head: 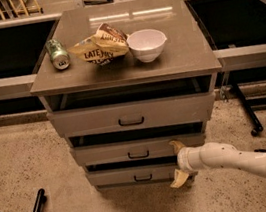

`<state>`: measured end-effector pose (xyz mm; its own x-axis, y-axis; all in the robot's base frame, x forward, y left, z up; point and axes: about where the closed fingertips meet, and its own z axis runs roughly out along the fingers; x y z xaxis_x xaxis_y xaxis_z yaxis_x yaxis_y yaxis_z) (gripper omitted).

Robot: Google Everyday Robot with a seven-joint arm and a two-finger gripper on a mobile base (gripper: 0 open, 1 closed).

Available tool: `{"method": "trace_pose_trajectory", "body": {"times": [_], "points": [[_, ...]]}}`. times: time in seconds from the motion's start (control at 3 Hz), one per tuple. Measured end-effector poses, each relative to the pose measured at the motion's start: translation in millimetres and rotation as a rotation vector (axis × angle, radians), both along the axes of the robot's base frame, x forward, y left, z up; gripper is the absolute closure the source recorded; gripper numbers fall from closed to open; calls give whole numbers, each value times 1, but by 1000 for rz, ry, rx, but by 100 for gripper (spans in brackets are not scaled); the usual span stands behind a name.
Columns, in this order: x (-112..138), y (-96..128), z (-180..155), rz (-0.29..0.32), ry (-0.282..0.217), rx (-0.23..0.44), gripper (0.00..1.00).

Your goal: Close middle drawer

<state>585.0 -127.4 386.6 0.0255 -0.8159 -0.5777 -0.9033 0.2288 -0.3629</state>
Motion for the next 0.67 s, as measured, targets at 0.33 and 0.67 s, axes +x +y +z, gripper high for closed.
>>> {"method": "trace_pose_trajectory", "body": {"times": [0.33,0.67], "points": [[-25,7,-1,39,24,61,0],[-64,20,15,110,43,82,0]]}}
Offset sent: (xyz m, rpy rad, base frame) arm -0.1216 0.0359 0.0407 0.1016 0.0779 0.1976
